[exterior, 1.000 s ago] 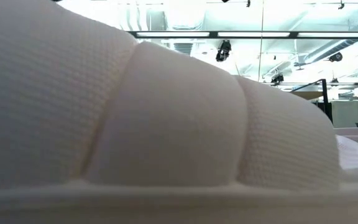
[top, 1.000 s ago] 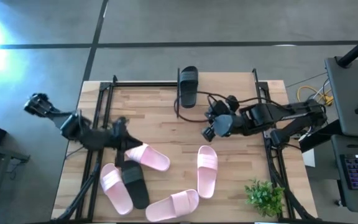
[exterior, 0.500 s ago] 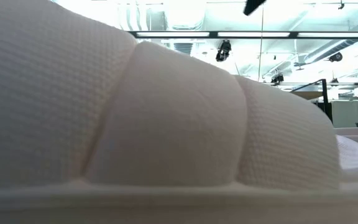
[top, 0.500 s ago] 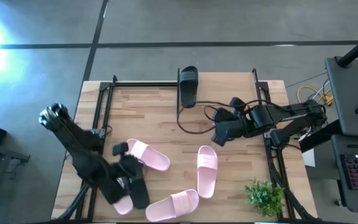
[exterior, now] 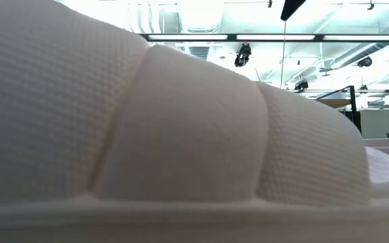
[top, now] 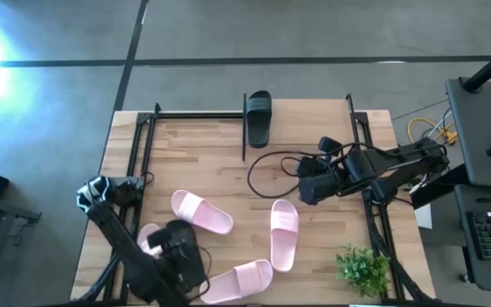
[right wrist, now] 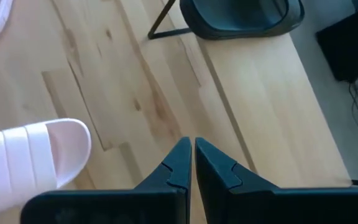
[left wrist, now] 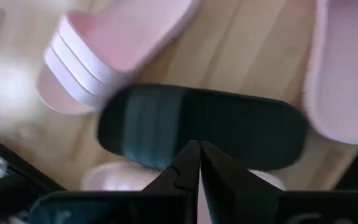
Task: Pick and place slides into the shelf
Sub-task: Put the black slide on the shelf
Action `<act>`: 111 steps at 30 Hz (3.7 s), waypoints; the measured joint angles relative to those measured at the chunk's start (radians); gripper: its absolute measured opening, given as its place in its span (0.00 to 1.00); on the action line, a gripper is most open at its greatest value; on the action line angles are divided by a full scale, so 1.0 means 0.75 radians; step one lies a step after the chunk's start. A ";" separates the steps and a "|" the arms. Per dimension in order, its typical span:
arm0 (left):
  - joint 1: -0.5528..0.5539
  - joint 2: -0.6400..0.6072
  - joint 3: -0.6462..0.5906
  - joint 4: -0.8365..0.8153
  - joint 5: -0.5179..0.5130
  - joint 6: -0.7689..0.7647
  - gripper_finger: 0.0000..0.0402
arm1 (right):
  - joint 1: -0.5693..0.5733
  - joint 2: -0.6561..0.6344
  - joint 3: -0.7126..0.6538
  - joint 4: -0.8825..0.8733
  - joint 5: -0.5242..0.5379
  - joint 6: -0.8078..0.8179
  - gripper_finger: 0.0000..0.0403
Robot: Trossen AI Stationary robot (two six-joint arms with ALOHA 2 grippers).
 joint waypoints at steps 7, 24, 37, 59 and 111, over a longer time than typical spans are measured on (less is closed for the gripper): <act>-0.063 0.035 0.017 0.019 0.004 -0.254 0.20 | 0.001 0.000 -0.037 -0.010 -0.001 -0.066 0.03; -0.078 0.233 0.005 -0.043 -0.022 -0.313 0.49 | 0.345 -0.021 -0.286 -0.106 0.285 0.163 0.33; -0.064 0.210 -0.230 -0.044 0.012 -0.326 0.48 | 0.490 -0.029 -0.577 -0.136 0.262 0.619 0.40; 0.013 0.187 -0.539 -0.008 -0.097 -0.315 0.26 | 0.489 -0.029 -0.628 -0.132 0.226 0.775 0.40; 1.218 -0.116 0.134 1.567 -0.662 2.363 0.00 | 0.547 -0.595 -0.157 0.125 1.015 0.662 0.20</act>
